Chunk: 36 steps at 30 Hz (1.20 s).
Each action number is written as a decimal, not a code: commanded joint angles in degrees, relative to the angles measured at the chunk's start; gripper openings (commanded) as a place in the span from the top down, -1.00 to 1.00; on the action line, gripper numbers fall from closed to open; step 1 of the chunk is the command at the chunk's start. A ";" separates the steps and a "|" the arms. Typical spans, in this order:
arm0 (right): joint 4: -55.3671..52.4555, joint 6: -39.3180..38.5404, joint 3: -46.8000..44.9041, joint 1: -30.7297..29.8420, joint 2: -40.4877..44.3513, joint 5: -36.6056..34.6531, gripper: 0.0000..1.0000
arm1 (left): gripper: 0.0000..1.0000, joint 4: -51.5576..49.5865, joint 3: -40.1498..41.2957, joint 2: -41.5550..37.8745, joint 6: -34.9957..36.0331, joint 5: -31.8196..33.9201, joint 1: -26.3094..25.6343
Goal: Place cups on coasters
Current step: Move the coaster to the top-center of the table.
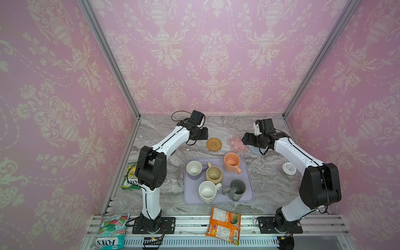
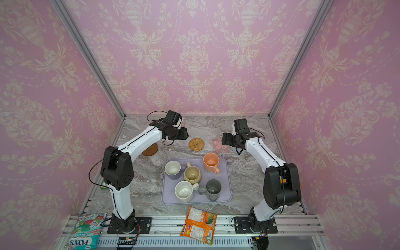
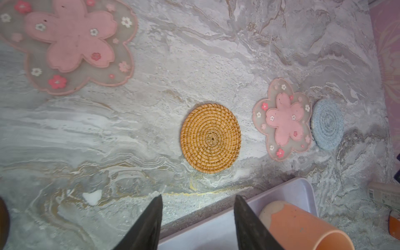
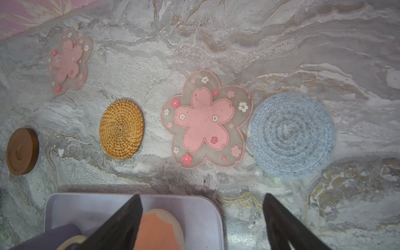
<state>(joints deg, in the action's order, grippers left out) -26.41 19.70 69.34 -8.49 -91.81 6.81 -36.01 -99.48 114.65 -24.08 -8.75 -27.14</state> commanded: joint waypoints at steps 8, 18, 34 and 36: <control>2.36 2.33 -3.47 1.98 -4.26 4.29 -0.73 | -0.11 -5.22 -16.69 12.61 -1.53 -7.03 -5.45; 5.13 5.60 -2.54 1.97 -12.37 8.28 -0.62 | -0.11 -6.32 -27.11 23.31 -4.23 -11.19 -7.64; 7.49 6.74 -1.48 3.27 -16.28 8.49 -0.62 | -0.09 -6.93 -33.35 31.30 -5.37 -14.33 -8.16; 7.68 6.84 -1.49 3.56 -16.63 8.46 -0.62 | -0.09 -6.61 -34.05 31.90 -5.54 -14.77 -8.28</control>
<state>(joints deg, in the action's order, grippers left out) -19.29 25.58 67.26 -5.45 -107.35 15.03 -41.89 -131.59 145.03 -28.42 -21.39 -34.81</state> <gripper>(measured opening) 0.810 0.548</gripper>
